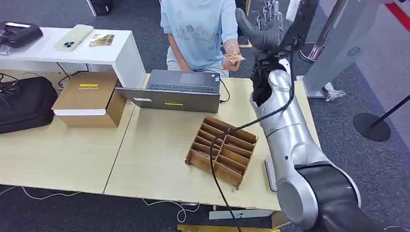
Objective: Pass the card to the sensor for recognition and then transmit it.
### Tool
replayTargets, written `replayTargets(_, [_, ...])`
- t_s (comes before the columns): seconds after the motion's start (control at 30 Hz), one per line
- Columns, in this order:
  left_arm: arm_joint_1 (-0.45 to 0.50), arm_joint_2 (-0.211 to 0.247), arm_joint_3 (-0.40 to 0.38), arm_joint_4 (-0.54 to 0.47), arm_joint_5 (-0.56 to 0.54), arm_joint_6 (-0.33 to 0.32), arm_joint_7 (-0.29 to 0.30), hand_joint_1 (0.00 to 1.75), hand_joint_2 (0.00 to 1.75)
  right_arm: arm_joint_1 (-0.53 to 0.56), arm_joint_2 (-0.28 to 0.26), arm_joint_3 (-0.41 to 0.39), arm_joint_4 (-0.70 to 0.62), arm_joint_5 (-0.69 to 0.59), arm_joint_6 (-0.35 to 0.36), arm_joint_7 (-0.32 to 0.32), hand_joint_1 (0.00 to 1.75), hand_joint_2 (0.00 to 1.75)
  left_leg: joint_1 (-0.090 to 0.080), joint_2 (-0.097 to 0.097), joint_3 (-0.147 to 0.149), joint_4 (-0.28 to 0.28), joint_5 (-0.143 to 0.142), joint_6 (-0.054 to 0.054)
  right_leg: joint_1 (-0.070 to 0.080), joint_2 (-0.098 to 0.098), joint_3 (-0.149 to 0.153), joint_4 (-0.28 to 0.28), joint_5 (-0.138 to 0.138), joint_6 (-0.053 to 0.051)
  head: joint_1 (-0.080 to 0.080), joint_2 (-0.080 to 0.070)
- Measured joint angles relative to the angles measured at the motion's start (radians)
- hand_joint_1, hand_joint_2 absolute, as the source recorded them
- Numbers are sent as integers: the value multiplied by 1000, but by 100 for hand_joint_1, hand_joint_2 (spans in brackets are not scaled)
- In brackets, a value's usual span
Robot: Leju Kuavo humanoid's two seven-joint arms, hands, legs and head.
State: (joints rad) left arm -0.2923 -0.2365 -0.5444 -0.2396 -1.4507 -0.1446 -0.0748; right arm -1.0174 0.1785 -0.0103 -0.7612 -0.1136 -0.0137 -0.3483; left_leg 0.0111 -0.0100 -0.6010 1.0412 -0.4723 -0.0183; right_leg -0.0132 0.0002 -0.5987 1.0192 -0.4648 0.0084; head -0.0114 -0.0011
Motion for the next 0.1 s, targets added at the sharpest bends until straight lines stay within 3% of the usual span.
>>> replayTargets(0.1, [5, 6, 0, 0, 6, 4, 0, 0, 0, 67, -18, 9, -103, -116, -5, -8, 0, 175, 0, 0, 0, 0, 0, 0, 0, 0, 0, -1, 0, 0, 0, 0])
